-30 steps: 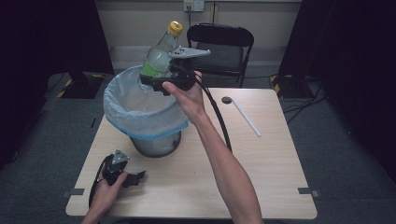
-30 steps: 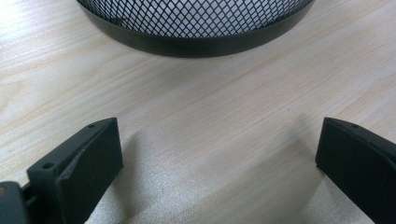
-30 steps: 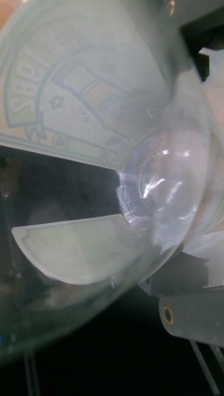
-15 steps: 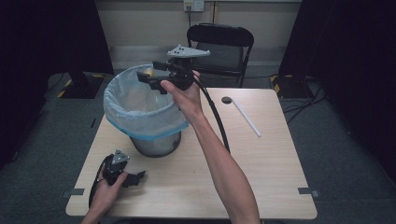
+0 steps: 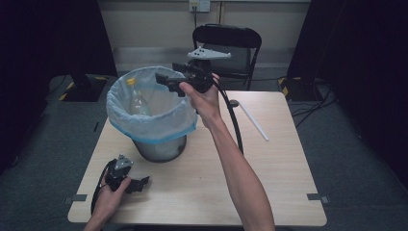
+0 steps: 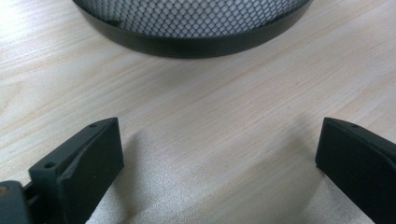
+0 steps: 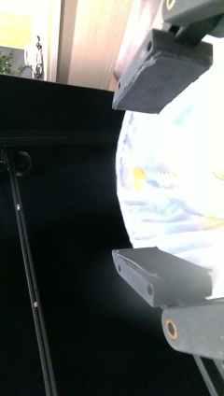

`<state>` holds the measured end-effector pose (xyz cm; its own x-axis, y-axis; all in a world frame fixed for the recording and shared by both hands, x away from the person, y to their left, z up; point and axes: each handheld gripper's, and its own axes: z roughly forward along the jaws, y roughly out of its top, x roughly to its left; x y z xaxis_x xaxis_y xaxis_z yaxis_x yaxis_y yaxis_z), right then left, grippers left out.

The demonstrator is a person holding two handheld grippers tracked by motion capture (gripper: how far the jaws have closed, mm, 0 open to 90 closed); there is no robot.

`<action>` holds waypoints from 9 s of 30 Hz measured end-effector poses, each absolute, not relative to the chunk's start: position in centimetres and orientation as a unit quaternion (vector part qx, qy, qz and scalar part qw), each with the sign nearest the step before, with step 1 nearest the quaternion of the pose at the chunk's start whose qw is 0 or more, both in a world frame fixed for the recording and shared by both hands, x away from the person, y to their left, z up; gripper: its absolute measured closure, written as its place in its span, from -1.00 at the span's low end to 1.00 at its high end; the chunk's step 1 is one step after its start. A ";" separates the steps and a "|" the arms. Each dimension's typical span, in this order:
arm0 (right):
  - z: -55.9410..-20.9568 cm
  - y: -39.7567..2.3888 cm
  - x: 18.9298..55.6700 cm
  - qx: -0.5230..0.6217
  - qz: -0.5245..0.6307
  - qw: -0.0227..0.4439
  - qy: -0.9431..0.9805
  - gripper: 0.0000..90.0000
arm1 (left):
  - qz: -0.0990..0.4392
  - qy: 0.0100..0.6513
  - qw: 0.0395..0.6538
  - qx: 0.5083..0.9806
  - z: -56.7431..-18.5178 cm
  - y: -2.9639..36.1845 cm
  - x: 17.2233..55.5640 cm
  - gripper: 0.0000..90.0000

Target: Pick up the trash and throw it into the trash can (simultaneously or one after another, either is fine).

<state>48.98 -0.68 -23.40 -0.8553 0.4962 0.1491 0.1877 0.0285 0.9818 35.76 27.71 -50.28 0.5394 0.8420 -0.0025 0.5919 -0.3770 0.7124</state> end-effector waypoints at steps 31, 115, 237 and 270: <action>-26.6 -10.0 49.9 0.316 0.611 0.184 0.702 -0.61 | 0.185 0.443 0.340 0.809 -50.3 27.7 35.7 -0.99; -48.7 -27.4 49.6 0.524 0.322 0.196 0.764 0.79 | 0.185 0.444 0.340 0.808 -50.3 27.7 35.7 -0.99; -29.3 -16.5 47.9 0.348 0.615 0.178 0.685 0.79 | 0.185 0.444 0.340 0.808 -50.3 27.7 35.7 -0.99; -24.6 -8.4 48.3 0.270 0.656 0.142 0.691 0.79 | 0.185 0.444 0.340 0.808 -50.3 27.7 35.7 -0.99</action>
